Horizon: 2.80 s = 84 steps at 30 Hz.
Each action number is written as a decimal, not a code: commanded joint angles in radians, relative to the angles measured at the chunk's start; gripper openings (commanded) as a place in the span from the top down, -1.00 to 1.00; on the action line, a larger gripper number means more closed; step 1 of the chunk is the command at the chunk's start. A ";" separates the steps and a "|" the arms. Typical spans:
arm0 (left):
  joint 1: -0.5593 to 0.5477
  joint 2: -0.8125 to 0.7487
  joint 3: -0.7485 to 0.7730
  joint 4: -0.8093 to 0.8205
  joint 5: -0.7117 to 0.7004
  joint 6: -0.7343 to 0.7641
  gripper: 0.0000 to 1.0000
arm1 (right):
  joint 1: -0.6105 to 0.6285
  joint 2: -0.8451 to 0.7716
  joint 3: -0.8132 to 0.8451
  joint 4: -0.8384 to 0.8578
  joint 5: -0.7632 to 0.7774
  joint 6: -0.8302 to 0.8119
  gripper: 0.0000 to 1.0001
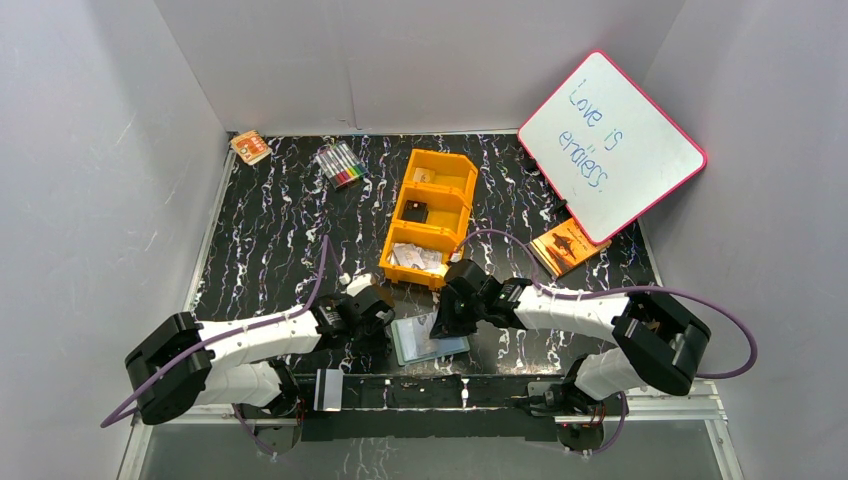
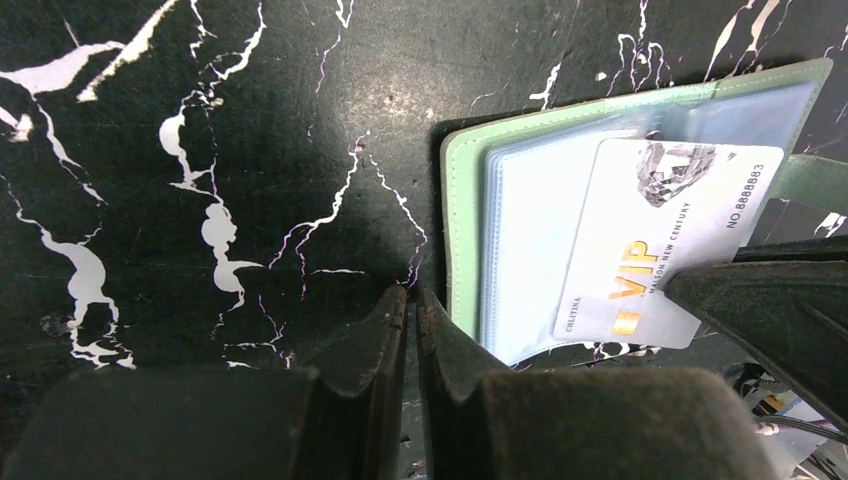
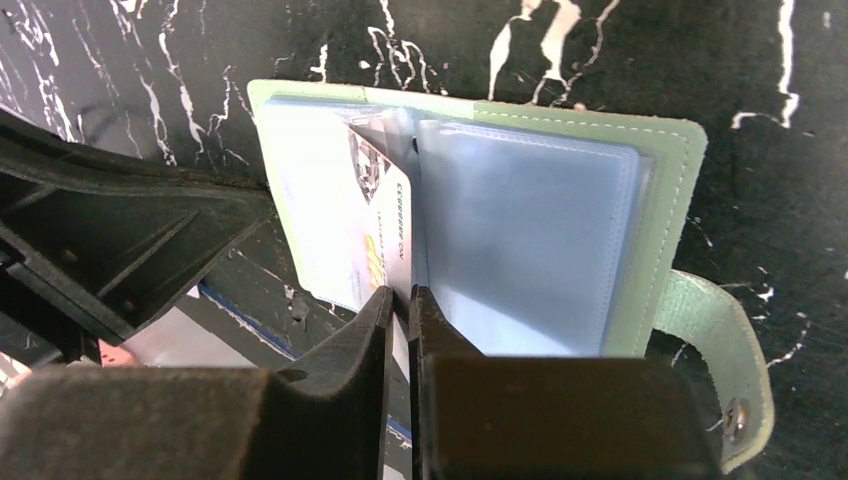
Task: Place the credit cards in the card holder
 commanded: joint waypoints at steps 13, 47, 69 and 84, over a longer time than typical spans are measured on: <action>-0.005 0.040 0.012 0.007 0.020 0.027 0.97 | 0.002 0.035 -0.032 0.078 -0.043 -0.028 0.95; -0.006 0.056 0.009 0.035 0.027 0.021 1.00 | 0.001 0.036 -0.045 0.136 -0.120 0.018 0.19; -0.005 0.058 0.016 0.074 0.050 0.017 1.00 | 0.025 0.064 0.022 0.145 -0.181 0.040 0.01; -0.005 -0.150 0.085 -0.206 -0.141 -0.014 0.38 | 0.025 -0.124 0.128 -0.191 0.036 -0.066 -0.40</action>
